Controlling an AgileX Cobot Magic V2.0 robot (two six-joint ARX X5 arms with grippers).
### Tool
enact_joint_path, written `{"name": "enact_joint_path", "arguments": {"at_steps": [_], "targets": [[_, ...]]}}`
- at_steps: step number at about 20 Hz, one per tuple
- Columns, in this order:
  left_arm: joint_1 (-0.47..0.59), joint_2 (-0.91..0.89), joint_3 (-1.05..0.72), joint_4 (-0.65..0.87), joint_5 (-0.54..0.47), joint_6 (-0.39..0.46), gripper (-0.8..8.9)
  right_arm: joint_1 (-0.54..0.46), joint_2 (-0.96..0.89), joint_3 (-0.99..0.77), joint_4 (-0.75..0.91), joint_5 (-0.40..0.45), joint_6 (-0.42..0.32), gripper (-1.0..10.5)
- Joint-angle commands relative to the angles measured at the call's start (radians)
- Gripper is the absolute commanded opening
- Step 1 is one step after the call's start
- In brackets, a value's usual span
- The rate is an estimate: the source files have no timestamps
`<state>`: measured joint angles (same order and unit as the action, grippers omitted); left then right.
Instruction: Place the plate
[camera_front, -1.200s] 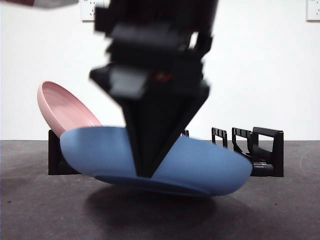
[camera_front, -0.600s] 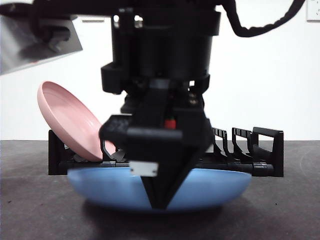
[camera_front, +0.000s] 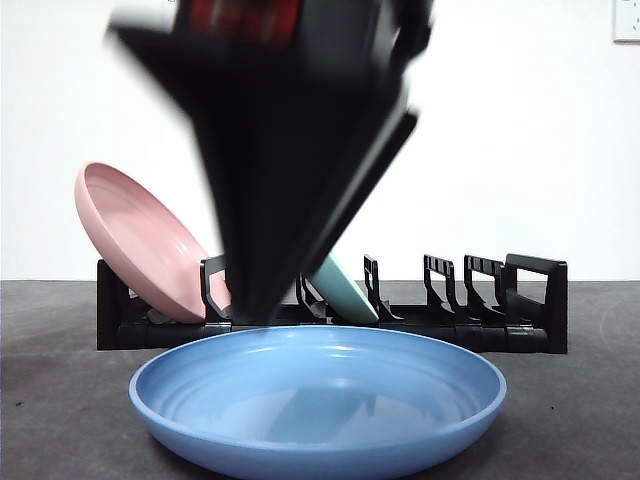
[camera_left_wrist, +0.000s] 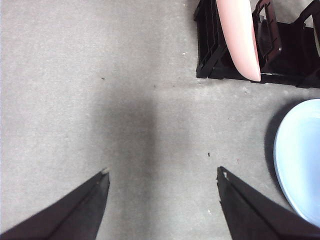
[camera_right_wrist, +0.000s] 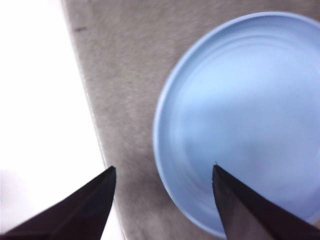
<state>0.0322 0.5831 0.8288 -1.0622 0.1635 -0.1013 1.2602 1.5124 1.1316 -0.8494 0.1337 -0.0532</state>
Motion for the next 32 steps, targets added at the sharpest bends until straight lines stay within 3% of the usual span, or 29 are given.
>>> {"name": "enact_joint_path", "arguments": {"at_steps": [1, 4, 7, 13, 18, 26, 32], "targets": [[0.0, 0.004, 0.022, 0.007, 0.031, -0.053, 3.44, -0.045, -0.103, 0.021, -0.019, -0.003, 0.087, 3.1], [0.0, 0.015, 0.056, 0.008, 0.162, -0.122, 3.44, -0.172, -0.274, 0.021, -0.049, -0.045, 0.193, 2.7], [-0.012, 0.07, 0.144, 0.008, 0.206, -0.154, 3.44, -0.32, -0.423, 0.021, -0.1, -0.164, 0.283, 2.6], [-0.071, 0.336, 0.459, 0.019, 0.192, -0.146, 3.42, -0.449, -0.6, 0.021, -0.195, -0.185, 0.29, 2.6], [-0.179, 0.626, 0.649, 0.006, 0.038, -0.143, 3.36, -0.453, -0.644, 0.021, -0.224, -0.185, 0.29, 2.6], [-0.309, 0.977, 0.741, 0.053, -0.255, -0.146, 2.99, -0.453, -0.645, 0.021, -0.234, -0.18, 0.29, 2.6], [-0.315, 1.071, 0.749, 0.14, -0.315, -0.132, 2.99, -0.453, -0.645, 0.021, -0.246, -0.132, 0.29, 2.6]]}}
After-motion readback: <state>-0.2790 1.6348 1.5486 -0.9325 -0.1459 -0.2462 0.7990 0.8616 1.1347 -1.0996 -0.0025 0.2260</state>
